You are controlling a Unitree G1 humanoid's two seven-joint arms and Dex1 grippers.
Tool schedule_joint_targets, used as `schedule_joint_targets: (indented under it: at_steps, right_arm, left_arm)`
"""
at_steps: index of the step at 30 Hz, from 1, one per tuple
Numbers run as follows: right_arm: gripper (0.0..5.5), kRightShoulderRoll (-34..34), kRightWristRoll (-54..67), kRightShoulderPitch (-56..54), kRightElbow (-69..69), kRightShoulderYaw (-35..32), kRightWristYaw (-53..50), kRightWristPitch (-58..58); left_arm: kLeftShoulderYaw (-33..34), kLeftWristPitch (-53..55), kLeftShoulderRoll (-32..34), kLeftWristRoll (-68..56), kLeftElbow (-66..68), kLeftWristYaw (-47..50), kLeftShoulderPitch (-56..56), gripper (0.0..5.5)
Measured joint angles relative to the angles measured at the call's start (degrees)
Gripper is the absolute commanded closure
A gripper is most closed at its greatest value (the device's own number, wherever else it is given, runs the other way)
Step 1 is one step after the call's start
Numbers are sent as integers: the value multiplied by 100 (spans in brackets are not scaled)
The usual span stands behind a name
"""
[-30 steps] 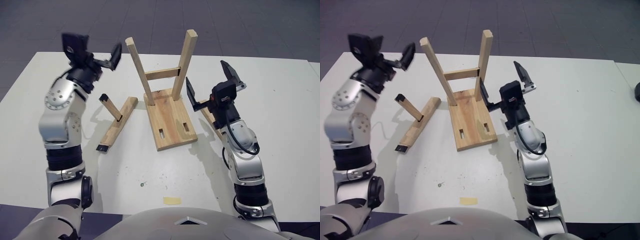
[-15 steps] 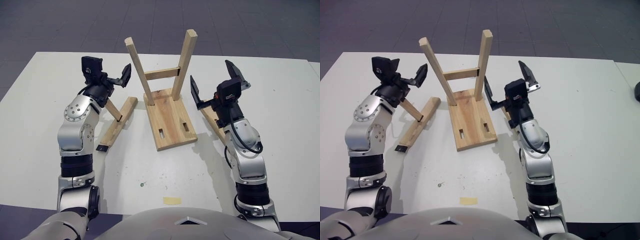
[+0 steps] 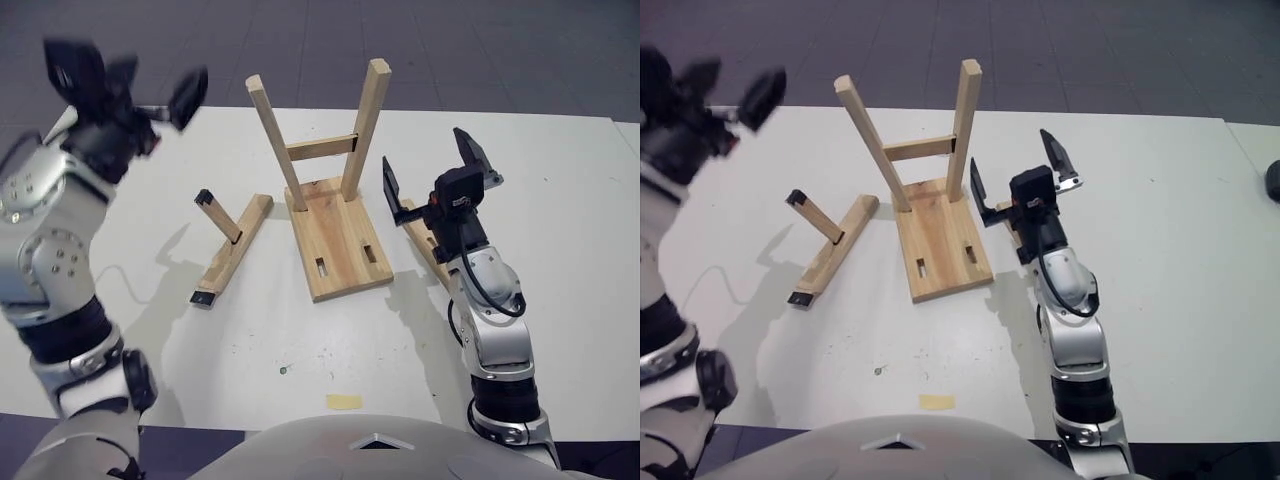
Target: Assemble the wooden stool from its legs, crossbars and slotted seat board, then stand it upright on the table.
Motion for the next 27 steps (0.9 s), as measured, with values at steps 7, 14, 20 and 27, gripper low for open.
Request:
schedule_joint_targets:
  at_steps: [7, 14, 20, 27]
  right_arm:
    - [10, 33, -33, 262, -46, -5, -61, 106]
    - [10, 89, -47, 259, -43, 47, -92, 136]
    - [10, 123, -55, 231, -11, 117, -150, 135]
    - [10, 149, -103, 225, -8, 137, -231, 130]
  left_arm:
    - [-243, 789, 227, -629, -269, -374, 557, 11]
    - [-1793, 208, 607, 758, -185, -260, 1347, 11]
    - [-2357, -16, 601, 1079, 66, -431, 1509, 69]
    - [-2634, -138, 665, 1549, 560, -563, 1550, 175]
